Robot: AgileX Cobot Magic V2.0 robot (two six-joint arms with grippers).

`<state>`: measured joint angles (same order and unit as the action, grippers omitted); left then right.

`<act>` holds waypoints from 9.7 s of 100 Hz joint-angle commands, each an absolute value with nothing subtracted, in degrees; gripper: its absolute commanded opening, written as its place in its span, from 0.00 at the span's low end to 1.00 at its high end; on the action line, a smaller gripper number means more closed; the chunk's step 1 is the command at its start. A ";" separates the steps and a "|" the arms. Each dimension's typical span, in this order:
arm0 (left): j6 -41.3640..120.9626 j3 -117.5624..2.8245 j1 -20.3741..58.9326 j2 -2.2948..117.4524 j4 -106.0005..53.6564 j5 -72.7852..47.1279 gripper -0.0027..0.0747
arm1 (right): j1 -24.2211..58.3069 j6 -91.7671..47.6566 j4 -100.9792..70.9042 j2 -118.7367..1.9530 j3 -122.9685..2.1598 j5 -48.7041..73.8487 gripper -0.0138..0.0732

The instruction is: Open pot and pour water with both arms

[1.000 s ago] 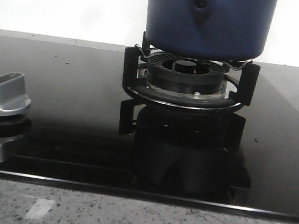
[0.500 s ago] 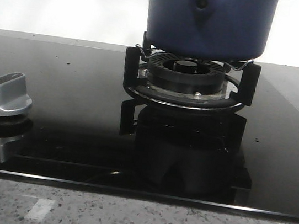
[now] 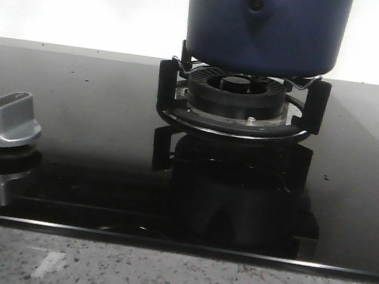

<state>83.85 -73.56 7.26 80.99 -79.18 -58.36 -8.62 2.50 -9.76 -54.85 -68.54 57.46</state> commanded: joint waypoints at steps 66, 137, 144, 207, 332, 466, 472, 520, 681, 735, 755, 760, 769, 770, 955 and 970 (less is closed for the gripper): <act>83.92 -71.38 5.28 74.81 -90.60 -56.08 0.36 | -17.26 13.26 3.16 -74.81 -76.92 68.22 0.58; 83.92 -71.38 5.28 74.81 -92.59 -56.31 0.36 | -21.14 13.26 -5.76 -79.81 -67.52 62.51 0.57; 83.92 -71.38 5.28 74.81 -92.59 -56.31 0.36 | -21.14 13.26 -6.77 -80.40 -67.02 62.25 0.54; 83.92 -71.38 5.28 74.81 -92.67 -56.31 0.36 | -21.03 10.20 -12.16 -82.84 -68.93 62.08 0.07; 83.92 -71.38 5.28 74.81 -92.80 -55.96 0.36 | 4.80 7.96 -12.25 -90.07 -114.02 74.54 0.09; 83.92 -71.38 5.28 74.81 -92.80 -54.19 0.36 | 16.86 7.93 16.09 -92.55 -108.19 58.69 0.09; 83.92 -71.38 5.28 74.81 -92.80 -54.19 0.36 | 16.86 7.93 16.23 -92.44 -107.75 57.91 0.09; 83.92 -71.38 5.28 74.81 -92.80 -53.20 0.36 | 19.52 8.76 23.58 -92.44 -107.77 55.01 0.11; 83.92 -71.38 5.28 74.81 -92.80 -53.09 0.36 | 35.53 15.14 74.17 -92.88 -107.77 56.29 0.11; 83.92 -71.38 5.28 74.81 -92.80 -53.09 0.36 | 38.56 15.24 89.97 -92.88 -107.77 53.68 0.10; 83.92 -71.38 5.28 75.06 -92.80 -53.09 0.36 | 38.56 15.23 91.86 -92.30 -107.77 49.21 0.10; 83.92 -71.38 5.28 75.06 -92.80 -53.09 0.36 | 38.56 15.23 91.97 -92.30 -107.77 48.86 0.10; 83.92 -71.38 5.28 75.06 -92.80 -53.09 0.36 | 38.56 15.23 91.83 -92.30 -107.77 49.08 0.10; 83.92 -71.38 5.28 75.06 -92.80 -53.09 0.36 | 38.56 15.23 91.65 -92.30 -107.77 49.06 0.10; 83.92 -71.38 5.28 75.42 -98.97 -55.30 0.36 | -22.25 14.80 -6.14 -81.23 -71.57 63.66 0.30; 83.92 -71.38 5.89 75.42 -98.97 -55.30 0.36 | -22.25 14.80 -6.54 -80.62 -72.93 60.66 0.62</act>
